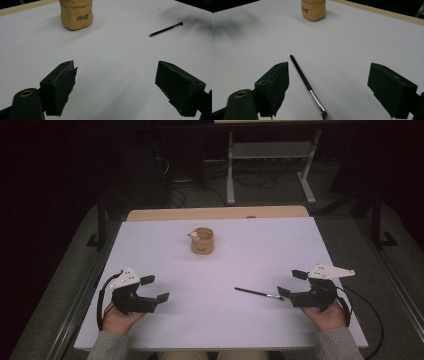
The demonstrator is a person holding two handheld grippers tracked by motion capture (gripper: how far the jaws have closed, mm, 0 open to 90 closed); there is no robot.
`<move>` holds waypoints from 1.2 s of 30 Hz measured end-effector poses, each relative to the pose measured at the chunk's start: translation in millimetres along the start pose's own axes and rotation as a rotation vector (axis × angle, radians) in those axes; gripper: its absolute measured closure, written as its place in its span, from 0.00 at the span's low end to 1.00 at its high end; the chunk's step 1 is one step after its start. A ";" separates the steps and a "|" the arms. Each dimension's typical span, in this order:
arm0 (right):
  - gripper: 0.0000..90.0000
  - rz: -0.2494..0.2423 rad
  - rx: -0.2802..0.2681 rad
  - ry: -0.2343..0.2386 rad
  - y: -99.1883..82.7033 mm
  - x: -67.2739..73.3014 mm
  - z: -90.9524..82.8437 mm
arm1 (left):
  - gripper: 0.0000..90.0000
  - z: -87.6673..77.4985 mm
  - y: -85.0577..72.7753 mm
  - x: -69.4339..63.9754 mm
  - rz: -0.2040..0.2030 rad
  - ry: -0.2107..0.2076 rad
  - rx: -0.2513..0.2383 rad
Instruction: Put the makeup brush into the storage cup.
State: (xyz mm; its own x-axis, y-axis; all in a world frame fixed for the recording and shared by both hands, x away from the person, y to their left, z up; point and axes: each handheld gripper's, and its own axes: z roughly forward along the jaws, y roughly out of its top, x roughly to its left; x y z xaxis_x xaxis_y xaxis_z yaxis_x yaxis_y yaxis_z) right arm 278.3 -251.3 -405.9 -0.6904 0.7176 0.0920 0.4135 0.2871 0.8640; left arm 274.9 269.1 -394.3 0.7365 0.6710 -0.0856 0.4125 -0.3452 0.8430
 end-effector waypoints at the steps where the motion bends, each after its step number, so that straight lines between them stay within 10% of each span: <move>1: 0.18 -0.002 0.003 0.002 0.0 -0.3 -0.3 | 0.17 -0.2 -0.5 0.9 -0.006 0.000 0.002; 36: 0.21 -0.066 0.050 0.028 13.1 8.1 -3.4 | 0.17 -0.8 -1.4 -2.2 0.006 -0.009 0.001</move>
State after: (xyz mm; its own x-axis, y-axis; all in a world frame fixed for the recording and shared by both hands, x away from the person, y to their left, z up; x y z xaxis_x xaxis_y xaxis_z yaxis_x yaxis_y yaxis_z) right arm 276.2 -243.9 -392.2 -0.7332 0.6782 0.0506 0.3953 0.3645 0.8431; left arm 272.3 268.6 -394.9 0.7440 0.6628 -0.0851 0.4086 -0.3504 0.8428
